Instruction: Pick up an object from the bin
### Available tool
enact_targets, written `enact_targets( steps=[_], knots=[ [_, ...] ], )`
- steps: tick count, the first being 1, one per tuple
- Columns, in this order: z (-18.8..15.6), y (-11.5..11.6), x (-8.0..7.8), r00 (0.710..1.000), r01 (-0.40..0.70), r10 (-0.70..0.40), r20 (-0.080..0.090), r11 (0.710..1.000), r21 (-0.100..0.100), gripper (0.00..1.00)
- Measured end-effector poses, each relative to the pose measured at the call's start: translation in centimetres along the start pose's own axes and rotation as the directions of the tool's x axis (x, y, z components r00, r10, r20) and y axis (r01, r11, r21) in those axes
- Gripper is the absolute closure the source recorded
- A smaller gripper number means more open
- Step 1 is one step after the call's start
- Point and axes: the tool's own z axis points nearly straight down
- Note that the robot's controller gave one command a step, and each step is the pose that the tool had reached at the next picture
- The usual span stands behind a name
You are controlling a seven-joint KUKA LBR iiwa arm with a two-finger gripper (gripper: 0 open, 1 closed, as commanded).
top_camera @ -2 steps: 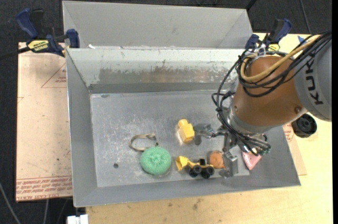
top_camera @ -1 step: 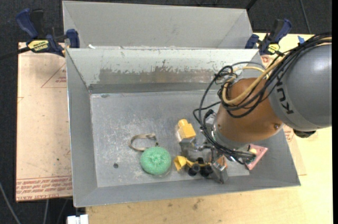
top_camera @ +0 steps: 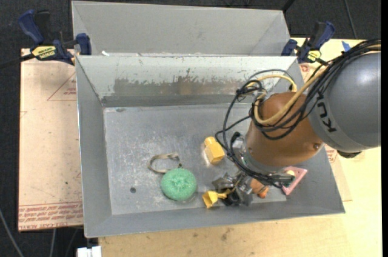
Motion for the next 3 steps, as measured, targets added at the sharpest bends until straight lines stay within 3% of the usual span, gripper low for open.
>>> enact_targets(
  steps=[3],
  knots=[
    [-0.40,0.04,0.00,1.000,-0.001,0.001,-0.003,1.000,-0.002,1.00]
  ],
)
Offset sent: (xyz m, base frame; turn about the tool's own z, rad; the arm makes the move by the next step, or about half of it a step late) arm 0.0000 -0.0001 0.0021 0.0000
